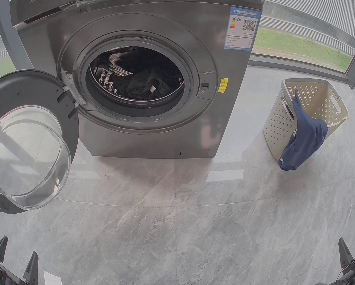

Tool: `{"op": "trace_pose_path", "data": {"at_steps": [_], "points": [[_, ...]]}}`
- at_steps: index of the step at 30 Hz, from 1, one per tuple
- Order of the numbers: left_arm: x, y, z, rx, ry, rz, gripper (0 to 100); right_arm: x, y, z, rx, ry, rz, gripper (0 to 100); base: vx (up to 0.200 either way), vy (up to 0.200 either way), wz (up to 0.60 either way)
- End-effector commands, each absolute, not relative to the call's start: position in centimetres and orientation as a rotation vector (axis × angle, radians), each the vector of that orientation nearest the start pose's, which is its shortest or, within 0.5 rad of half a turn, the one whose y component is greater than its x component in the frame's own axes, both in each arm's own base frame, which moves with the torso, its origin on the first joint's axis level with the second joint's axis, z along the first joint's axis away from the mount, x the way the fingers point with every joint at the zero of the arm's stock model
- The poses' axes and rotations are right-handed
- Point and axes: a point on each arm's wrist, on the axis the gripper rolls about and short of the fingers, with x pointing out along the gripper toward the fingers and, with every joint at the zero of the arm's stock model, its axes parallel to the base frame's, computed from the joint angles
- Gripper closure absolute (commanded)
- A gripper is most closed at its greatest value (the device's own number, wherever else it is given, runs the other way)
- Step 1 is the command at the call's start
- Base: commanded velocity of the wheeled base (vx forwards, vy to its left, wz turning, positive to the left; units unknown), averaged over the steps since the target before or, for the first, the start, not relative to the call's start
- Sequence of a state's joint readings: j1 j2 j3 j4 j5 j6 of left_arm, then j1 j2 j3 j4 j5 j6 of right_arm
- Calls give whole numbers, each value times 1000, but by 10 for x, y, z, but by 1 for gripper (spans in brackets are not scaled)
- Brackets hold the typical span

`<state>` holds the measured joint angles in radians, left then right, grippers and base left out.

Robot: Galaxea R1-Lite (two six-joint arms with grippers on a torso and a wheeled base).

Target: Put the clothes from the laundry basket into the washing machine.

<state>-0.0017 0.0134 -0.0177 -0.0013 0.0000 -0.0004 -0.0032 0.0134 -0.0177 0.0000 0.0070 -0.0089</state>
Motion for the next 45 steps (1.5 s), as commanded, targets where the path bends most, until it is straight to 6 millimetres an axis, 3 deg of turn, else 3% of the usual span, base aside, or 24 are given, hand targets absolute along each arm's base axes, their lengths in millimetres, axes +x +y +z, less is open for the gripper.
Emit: {"op": "trace_pose_path", "data": {"at_steps": [1, 9, 21, 33, 39, 45], "points": [[-23, 0, 76, 0, -2, 0, 0, -22, 0, 76, -9, 11, 5, 0, 0, 0, 0], [-23, 0, 76, 0, -2, 2, 0, -22, 0, 76, -9, 11, 5, 0, 0, -150, 0], [-23, 0, 76, 0, -2, -2, 0, -22, 0, 76, -9, 11, 5, 0, 0, 0, 0], [-23, 0, 76, 0, -2, 0, 0, -22, 0, 76, -9, 9, 5, 0, 0, -200, 0], [-23, 0, 75, 3, 0, 3, 0, -22, 0, 76, -9, 11, 5, 0, 0, 0, 0], [-23, 0, 76, 0, -2, 6, 0, -22, 0, 76, -9, 9, 5, 0, 0, -200, 0]]}}
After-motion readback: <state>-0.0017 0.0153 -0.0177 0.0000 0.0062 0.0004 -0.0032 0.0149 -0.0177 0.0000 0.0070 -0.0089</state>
